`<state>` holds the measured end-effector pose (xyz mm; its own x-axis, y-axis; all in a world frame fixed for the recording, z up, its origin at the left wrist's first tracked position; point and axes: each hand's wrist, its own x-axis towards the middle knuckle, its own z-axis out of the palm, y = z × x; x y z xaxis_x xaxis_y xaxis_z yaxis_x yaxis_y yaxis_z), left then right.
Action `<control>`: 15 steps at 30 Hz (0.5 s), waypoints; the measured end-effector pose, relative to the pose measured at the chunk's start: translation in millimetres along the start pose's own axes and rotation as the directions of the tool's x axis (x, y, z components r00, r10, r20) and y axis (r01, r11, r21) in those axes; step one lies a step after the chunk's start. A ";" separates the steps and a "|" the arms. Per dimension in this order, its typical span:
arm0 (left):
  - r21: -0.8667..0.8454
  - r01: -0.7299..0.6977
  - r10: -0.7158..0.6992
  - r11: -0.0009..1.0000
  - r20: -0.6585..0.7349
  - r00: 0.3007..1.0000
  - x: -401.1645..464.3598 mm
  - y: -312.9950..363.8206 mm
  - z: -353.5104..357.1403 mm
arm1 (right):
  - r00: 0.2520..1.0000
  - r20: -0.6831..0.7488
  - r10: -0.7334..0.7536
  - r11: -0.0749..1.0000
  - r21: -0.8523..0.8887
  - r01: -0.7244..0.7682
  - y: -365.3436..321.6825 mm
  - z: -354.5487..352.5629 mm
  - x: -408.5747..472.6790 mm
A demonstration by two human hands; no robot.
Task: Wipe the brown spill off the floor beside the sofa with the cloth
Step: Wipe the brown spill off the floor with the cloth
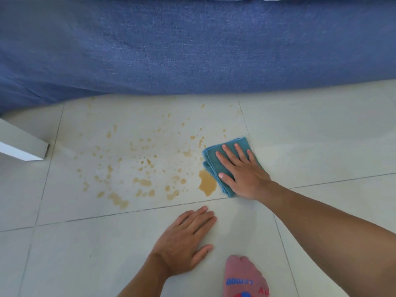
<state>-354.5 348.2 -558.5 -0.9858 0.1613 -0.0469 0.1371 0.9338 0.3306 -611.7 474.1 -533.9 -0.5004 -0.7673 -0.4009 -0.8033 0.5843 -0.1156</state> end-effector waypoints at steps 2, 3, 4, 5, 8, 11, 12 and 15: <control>0.000 -0.002 0.002 1.000 -0.002 1.000 -0.2 0.5 -1.5 | 0.998 -0.001 -0.071 0.997 -0.033 0.071 5.8 5.2 -10.4; -0.002 -0.003 0.003 1.000 0.002 1.000 0.0 1.1 -1.3 | 0.998 -0.002 -0.061 0.998 -0.035 0.061 11.7 5.9 -12.6; -0.008 -0.001 0.002 1.000 0.008 1.000 0.8 1.5 -1.3 | 0.999 -0.003 -0.033 0.999 -0.035 0.033 17.2 4.8 -12.0; -0.011 0.002 -0.002 1.000 0.014 1.000 1.6 1.6 -1.5 | 1.000 -0.009 -0.003 0.999 -0.035 0.003 20.6 2.6 -9.9; 0.000 0.003 -0.003 1.000 0.023 1.000 2.0 0.2 -1.2 | 0.999 -0.035 0.003 1.000 -0.031 -0.004 22.3 2.3 -4.8; 0.001 -0.002 0.002 1.000 0.042 0.999 0.4 0.1 -2.4 | 0.996 -0.051 -0.067 0.996 -0.059 0.064 32.7 2.2 -11.3; 0.000 -0.002 0.002 1.000 0.048 0.999 -0.1 0.1 -2.6 | 0.995 -0.047 -0.088 0.993 -0.081 0.084 37.2 0.7 -13.4; 0.003 -0.001 0.001 1.000 0.044 0.999 -0.4 -1.2 -1.0 | 0.986 -0.007 -0.168 0.975 -0.147 0.165 40.7 -2.0 -13.1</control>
<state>-354.3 346.6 -557.9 -0.9805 0.1758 -0.0880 0.1382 0.9347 0.3275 -638.5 507.5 -531.5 -0.3608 -0.8564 -0.3694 -0.9135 0.4043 -0.0450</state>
